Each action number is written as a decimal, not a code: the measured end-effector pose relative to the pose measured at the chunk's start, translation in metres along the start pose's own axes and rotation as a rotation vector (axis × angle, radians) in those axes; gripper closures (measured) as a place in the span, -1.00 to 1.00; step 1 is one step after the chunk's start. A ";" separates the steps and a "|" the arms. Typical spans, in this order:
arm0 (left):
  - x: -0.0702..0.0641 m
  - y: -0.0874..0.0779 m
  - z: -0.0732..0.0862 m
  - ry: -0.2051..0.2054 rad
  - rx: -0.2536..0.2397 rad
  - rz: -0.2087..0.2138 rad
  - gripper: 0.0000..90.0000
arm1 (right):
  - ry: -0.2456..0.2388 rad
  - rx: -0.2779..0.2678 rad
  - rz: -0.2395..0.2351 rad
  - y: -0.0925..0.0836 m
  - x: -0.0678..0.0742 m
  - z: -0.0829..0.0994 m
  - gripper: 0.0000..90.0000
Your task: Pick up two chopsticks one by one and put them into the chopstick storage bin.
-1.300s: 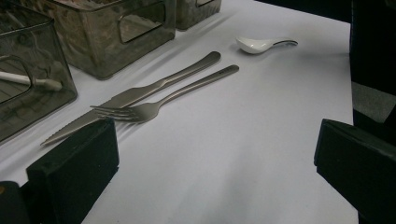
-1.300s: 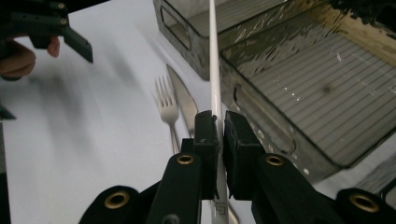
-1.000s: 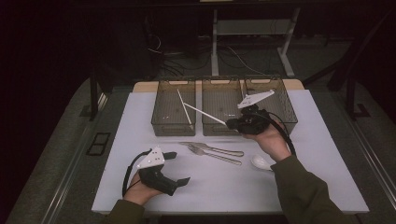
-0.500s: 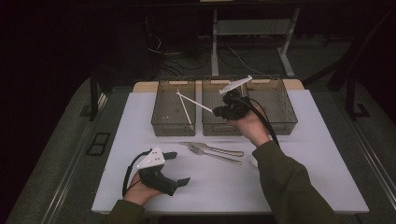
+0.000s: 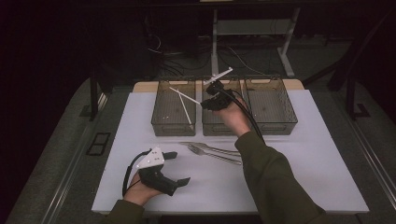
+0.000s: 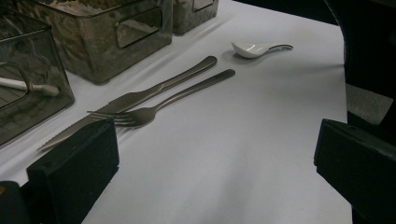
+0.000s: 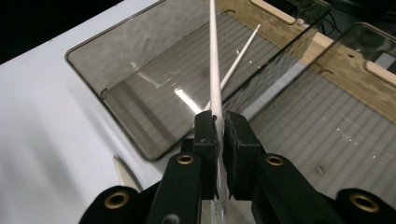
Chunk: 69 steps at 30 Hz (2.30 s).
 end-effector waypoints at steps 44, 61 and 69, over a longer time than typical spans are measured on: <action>0.000 0.000 0.000 -0.008 -0.001 0.013 -1.00 | -0.028 0.026 -0.091 0.042 0.026 -0.020 0.15; 0.001 -0.001 0.002 -0.006 0.014 -0.002 -1.00 | -0.080 -0.100 -0.177 -0.033 0.008 0.030 -0.20; 0.001 -0.001 0.003 -0.008 0.013 -0.008 -1.00 | -0.068 -0.145 -0.213 -0.057 0.003 0.058 -0.24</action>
Point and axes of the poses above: each handheld gripper's, and its own axes: y roughly forward along the jaws, z roughly out of its underside, x roughly to its left, the point moved 7 cm from there along y, roughly forward along the jaws, and after that the axes turned 7 degrees about y, right-handed, at the moved point
